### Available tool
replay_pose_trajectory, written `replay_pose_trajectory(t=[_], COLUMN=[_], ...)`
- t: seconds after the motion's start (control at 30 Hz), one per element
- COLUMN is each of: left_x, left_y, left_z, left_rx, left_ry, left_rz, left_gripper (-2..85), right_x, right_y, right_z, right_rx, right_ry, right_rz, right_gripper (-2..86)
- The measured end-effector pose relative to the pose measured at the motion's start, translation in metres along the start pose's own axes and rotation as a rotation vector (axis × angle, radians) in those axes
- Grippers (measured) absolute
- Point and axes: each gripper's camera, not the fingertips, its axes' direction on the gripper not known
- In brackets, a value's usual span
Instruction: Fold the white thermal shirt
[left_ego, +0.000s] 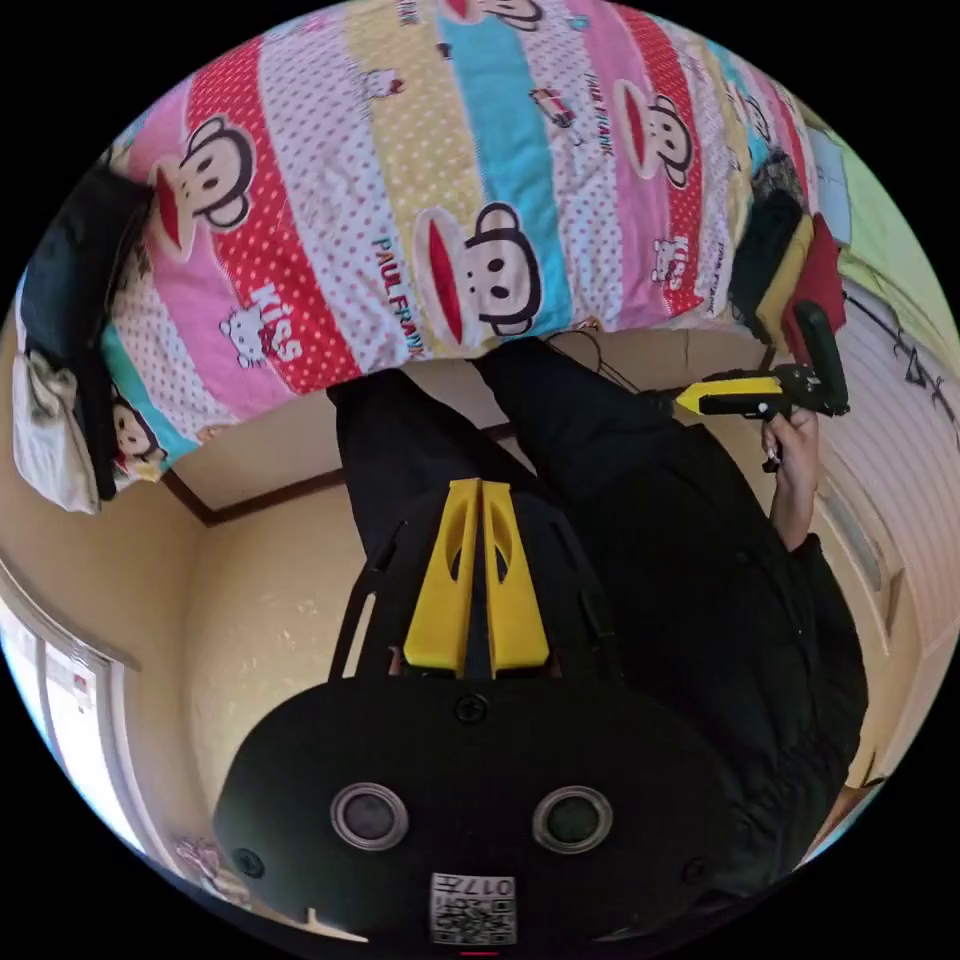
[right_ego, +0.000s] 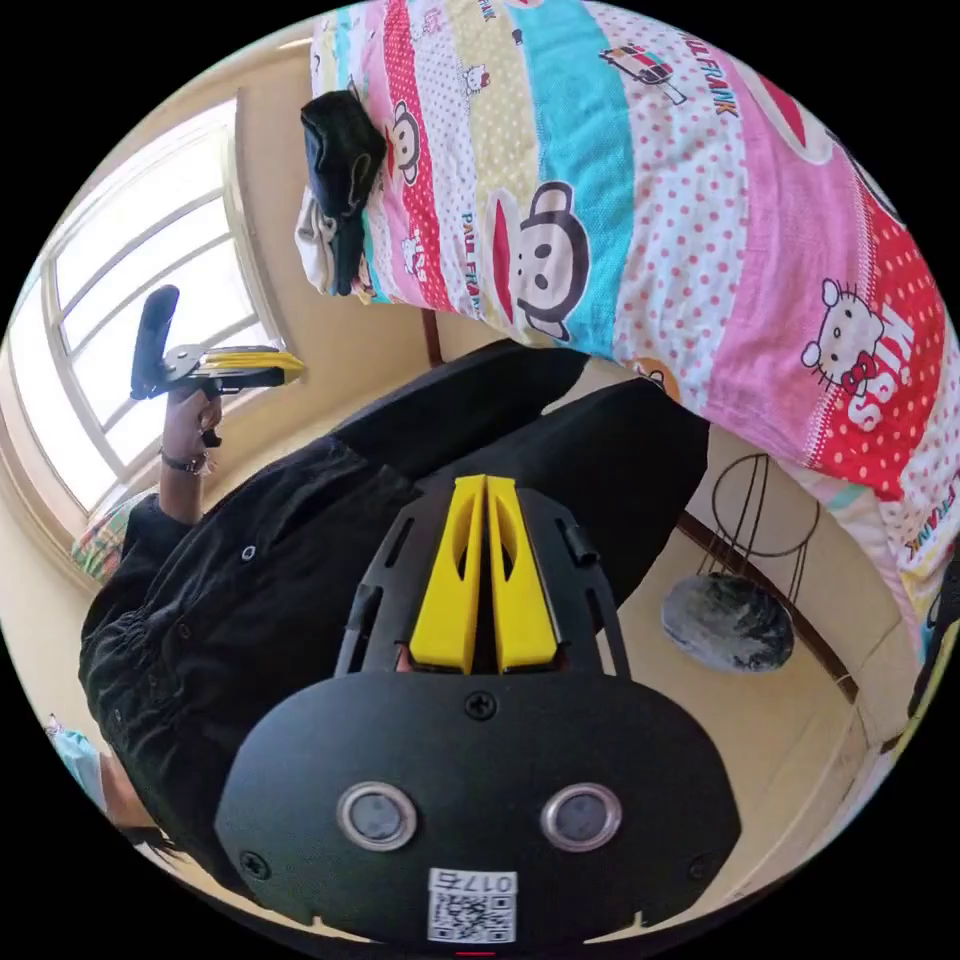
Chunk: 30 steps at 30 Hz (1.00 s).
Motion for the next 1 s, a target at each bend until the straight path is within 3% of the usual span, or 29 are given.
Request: replay_pose_trajectory(t=[0.07,0.2,0.53,0.8,1.0], left_x=[-0.038,-0.096,-0.226,-0.321,-0.340], left_y=[0.027,0.067,0.159,0.216,0.223], left_z=[0.007,0.015,-0.006,-0.029,-0.100], left_rx=[0.040,0.141,0.340,0.504,0.714], left_ry=[0.204,0.412,0.299,0.416,0.389], left_rz=[-0.055,-0.139,-0.299,-0.298,-0.232], left_gripper=[-1.0,-1.0,-0.9,0.2,12.0], right_x=[-0.019,-0.053,-0.155,-0.290,-0.375], right_y=[-0.014,-0.045,-0.154,-0.323,-0.386], right_z=[0.008,0.020,0.072,0.203,0.268], right_rx=[-0.018,-0.033,0.026,-0.222,-0.236], right_ry=[0.100,0.339,0.303,0.402,0.405], right_rz=[-0.010,0.061,0.103,-0.095,-0.219], right_gripper=[0.4,0.4,0.5,0.7,1.1])
